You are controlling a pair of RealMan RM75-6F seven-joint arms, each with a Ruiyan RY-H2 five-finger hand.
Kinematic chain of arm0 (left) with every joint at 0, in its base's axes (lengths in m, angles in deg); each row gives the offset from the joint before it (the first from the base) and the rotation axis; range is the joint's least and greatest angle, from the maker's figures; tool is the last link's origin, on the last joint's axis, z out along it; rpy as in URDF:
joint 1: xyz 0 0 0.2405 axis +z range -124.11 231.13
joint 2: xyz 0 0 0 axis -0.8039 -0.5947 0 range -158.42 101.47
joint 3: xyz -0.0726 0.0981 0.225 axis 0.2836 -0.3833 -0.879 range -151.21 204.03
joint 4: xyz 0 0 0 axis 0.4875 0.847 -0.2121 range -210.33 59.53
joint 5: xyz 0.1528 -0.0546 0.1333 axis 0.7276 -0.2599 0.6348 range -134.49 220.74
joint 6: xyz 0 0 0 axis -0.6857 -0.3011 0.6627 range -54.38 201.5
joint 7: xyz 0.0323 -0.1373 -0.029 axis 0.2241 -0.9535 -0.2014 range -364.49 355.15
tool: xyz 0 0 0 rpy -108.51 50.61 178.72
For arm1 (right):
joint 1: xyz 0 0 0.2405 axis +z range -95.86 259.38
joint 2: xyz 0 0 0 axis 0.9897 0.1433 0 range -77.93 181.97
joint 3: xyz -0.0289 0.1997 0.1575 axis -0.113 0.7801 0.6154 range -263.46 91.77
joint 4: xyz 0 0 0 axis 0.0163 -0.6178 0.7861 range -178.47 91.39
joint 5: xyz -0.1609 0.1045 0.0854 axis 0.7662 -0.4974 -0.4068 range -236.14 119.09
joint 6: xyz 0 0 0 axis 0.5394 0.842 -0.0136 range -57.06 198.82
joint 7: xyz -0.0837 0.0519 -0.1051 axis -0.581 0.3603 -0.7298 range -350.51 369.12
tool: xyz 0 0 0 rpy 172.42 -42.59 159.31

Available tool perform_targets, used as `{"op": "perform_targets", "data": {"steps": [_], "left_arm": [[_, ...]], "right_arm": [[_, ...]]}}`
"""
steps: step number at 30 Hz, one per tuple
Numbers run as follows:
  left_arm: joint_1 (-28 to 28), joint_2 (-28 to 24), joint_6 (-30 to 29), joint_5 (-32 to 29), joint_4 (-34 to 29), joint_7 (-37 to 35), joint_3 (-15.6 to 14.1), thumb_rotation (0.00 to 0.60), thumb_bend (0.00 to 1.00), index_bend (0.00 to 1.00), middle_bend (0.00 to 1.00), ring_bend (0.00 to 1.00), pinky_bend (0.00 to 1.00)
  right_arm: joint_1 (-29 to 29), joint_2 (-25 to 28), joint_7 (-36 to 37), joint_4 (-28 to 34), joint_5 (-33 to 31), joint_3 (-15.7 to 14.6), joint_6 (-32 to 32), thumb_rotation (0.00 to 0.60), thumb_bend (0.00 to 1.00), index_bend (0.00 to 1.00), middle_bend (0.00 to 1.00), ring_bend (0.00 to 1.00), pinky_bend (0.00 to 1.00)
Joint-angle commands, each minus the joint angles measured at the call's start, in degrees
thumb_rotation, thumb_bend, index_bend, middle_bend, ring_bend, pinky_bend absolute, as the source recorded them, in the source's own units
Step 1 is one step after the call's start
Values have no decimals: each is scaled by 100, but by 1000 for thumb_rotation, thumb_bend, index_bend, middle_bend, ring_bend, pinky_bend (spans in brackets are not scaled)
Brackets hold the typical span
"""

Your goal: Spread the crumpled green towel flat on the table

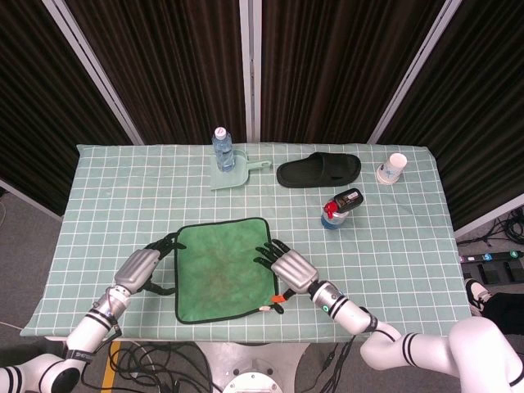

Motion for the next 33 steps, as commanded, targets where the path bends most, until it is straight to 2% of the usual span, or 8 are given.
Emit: {"op": "perform_targets", "data": {"steps": [1,16,22,29,33], "left_arm": [[4,-6,20,2,-4,-4,-11,600,32,255,135,143,184],[-3,-79,128,44,-43,-84,-20,600,32,255,135,143,184],[-9,-77,187,-2,-36,-119,-11,600,32,255,135,143,184],[15,-76,191,43,2,-171,-35,600,33,255,135,143,184],[1,-66,194,51,-5,-164,-14,600,32,255,135,143,184]], "right_arm": [[38,-158,-25,-160,-55,94,-53,420,0,147,38,0,0],[132,-143,377,-71,-271,413,-214,414,0,147,38,0,0],[157,-323,183,-234,-196,250,-320,418,0,146,39,0,0],[49,-271,-48,-285,-18,-26,-272,422,0,147,39,0,0],[2,-295,-122,-344,64,-82,-191,417,0,147,38,0,0]]}}
